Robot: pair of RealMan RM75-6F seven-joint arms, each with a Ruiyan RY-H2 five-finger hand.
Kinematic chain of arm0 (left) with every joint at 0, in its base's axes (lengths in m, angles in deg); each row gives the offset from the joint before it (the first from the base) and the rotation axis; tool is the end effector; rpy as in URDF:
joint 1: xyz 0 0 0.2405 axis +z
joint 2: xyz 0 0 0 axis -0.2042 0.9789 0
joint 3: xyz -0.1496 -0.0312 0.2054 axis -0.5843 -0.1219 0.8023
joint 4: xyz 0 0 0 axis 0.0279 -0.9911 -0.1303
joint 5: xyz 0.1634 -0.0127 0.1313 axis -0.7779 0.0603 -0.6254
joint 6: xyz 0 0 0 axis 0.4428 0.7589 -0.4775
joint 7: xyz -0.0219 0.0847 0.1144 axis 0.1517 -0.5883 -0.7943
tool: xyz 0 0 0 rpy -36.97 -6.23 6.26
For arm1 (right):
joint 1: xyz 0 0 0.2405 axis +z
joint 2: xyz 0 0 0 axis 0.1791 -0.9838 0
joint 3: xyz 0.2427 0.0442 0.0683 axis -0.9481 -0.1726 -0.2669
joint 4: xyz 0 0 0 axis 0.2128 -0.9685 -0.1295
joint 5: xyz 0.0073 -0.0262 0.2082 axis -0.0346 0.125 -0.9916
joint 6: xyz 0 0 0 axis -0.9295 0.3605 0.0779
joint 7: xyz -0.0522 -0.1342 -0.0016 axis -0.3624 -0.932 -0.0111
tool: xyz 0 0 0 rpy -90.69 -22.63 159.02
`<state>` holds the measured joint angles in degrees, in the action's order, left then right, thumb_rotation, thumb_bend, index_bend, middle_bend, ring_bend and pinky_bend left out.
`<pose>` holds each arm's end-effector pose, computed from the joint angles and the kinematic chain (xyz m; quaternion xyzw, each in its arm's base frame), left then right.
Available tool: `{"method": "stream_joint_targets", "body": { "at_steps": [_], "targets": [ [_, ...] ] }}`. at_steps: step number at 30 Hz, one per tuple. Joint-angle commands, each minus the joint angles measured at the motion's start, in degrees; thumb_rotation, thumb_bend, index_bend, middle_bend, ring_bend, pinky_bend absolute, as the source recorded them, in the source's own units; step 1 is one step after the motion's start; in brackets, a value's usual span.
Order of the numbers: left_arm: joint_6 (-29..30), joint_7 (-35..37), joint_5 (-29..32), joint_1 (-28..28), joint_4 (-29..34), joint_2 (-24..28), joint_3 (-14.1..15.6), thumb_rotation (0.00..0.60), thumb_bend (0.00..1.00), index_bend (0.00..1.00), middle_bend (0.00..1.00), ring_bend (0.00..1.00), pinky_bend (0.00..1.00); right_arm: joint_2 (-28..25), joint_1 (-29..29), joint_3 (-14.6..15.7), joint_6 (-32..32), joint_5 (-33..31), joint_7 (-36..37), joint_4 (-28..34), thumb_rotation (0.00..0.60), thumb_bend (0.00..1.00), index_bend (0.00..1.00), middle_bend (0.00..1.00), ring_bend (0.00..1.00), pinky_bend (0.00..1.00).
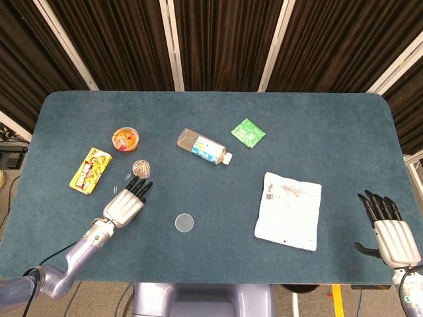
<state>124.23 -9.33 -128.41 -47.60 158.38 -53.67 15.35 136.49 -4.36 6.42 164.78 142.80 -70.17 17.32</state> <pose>-0.2362 0.2966 -0.0398 -0.8726 -0.1222 -0.1814 0.4366 -0.3203 -0.1811 0.1578 0.6250 -0.4041 0.3541 0.5663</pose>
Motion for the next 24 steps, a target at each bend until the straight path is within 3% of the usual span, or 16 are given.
{"method": "stream_joint_targets", "body": {
  "at_steps": [1, 14, 24],
  "targets": [
    [0.15, 0.05, -0.13, 0.08, 0.13, 0.08, 0.04, 0.6, 0.35, 0.49, 0.0, 0.0, 0.0, 0.02, 0.02, 0.0, -0.05, -0.04, -0.08, 0.01, 0.6, 0.0, 0.0, 0.0, 0.0, 0.0],
    [0.45, -0.29, -0.16, 0.6, 0.14, 0.28, 0.21, 0.6, 0.38, 0.51, 0.0, 0.0, 0.0, 0.06, -0.01, 0.04, -0.03, 0.03, -0.04, -0.01, 0.6, 0.0, 0.0, 0.0, 0.0, 0.0],
    [0.19, -0.2, 0.09, 0.74, -0.43, 0.04, 0.16, 0.6, 0.46, 0.56, 0.0, 0.0, 0.0, 0.09, 0.09, 0.02, -0.24, -0.08, -0.29, 0.04, 0.6, 0.0, 0.0, 0.0, 0.0, 0.0]
  ]
}}
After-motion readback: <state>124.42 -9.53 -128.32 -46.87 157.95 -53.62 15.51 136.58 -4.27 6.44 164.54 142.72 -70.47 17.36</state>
